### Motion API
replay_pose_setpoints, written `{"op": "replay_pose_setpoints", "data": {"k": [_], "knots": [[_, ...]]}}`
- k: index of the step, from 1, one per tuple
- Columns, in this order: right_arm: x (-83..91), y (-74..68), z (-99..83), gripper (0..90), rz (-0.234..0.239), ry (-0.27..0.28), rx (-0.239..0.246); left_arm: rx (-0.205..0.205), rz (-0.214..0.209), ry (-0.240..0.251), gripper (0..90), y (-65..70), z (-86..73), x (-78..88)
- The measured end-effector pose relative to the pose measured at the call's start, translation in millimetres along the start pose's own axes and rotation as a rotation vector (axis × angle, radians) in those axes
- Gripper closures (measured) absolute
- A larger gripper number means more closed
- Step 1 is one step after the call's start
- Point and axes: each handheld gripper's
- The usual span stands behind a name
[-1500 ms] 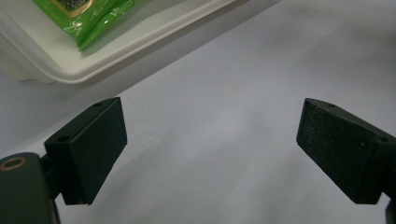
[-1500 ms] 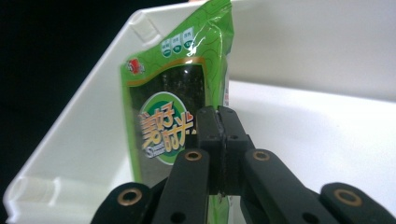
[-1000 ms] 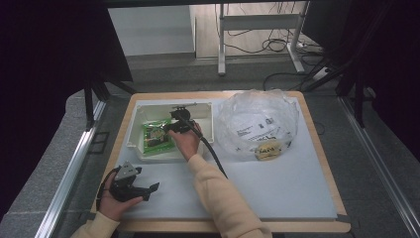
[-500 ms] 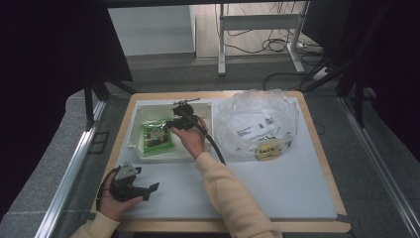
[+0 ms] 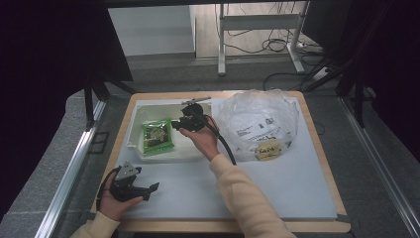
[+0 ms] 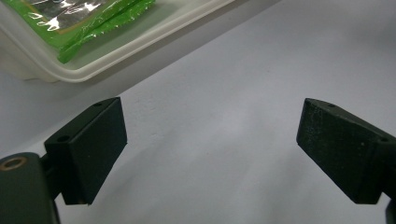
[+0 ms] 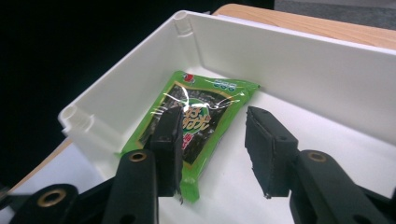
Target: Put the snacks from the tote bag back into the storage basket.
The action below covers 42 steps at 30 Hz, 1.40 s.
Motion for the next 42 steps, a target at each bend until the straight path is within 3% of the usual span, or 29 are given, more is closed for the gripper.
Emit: {"op": "replay_pose_setpoints", "data": {"k": [13, 25, 42], "knots": [[61.9, 8.6, -16.7, 56.6, -0.018, 0.058, 0.044, 0.002, 0.007, -0.002, 8.6, -0.4, -0.2, 0.4], [127.1, 21.1, -47.8, 56.2, -0.063, 0.116, 0.047, 0.0, 0.015, -0.011, 8.6, 0.3, -0.1, -1.4], [191.1, 48.7, -119.0, 50.8, -0.184, 0.123, 0.01, -0.004, 0.027, -0.024, 8.6, 0.8, -0.1, -2.9]]}}
Point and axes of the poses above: each handheld gripper's, and its own axes: x roughly backward along the jaws, z roughly out of its top, y roughly to its right, and after that the axes turned 2 degrees about z, right-handed
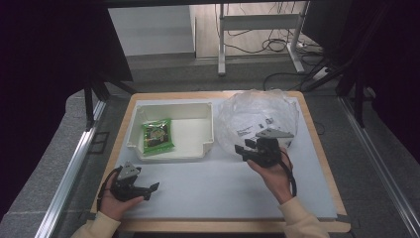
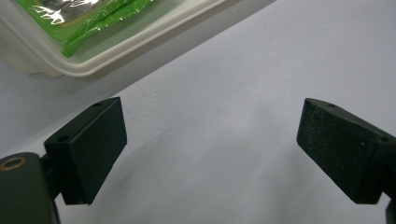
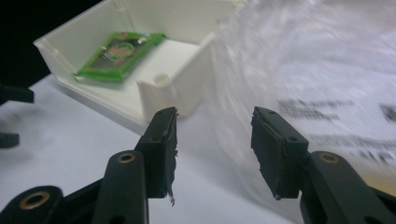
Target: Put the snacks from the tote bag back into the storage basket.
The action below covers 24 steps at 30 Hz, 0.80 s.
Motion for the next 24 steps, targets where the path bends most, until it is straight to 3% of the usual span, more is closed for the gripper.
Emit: {"op": "replay_pose_setpoints", "data": {"k": [10, 24], "knots": [[19.7, 25.0, -48.5, 47.3, -0.056, -0.05, -0.036, 0.005, 0.008, 0.002, 8.6, 1.2, 0.0, -0.8], [12.0, 27.1, -53.2, 44.1, -0.072, -0.068, -0.046, 0.004, 0.0, 0.006, 8.6, 0.5, -0.3, -0.4]]}}
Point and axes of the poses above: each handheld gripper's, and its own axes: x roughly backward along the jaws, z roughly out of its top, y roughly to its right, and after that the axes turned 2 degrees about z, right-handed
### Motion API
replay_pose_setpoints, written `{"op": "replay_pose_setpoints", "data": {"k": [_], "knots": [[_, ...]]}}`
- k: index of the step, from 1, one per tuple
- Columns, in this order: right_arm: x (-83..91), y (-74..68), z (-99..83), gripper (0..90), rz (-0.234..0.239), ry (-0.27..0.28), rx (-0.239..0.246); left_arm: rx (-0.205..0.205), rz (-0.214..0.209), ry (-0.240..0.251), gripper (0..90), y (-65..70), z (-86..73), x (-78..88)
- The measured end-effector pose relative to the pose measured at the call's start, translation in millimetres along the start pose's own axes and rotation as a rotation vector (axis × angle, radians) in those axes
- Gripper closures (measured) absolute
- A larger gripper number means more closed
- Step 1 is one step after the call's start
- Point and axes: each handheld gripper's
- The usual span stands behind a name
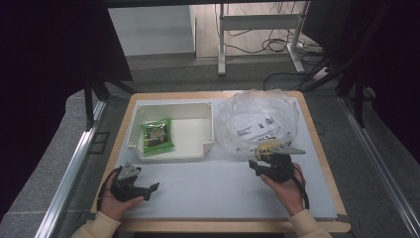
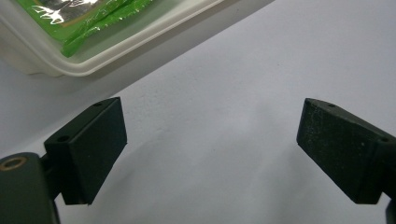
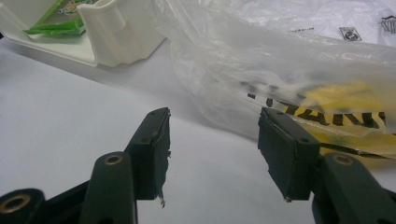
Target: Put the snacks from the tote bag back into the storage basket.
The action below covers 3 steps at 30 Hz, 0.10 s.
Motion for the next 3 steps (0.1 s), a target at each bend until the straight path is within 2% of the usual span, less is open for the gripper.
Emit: {"op": "replay_pose_setpoints", "data": {"k": [3], "knots": [[-0.9, 0.1, -0.9, 43.9, 0.001, -0.009, -0.002, 0.002, 0.001, 0.0, 8.6, -0.1, 0.4, -0.2]]}}
Point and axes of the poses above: each handheld gripper's, and its own axes: x roughly backward along the jaws, z roughly out of its top, y roughly to its right, and after that the axes turned 2 degrees about z, right-handed
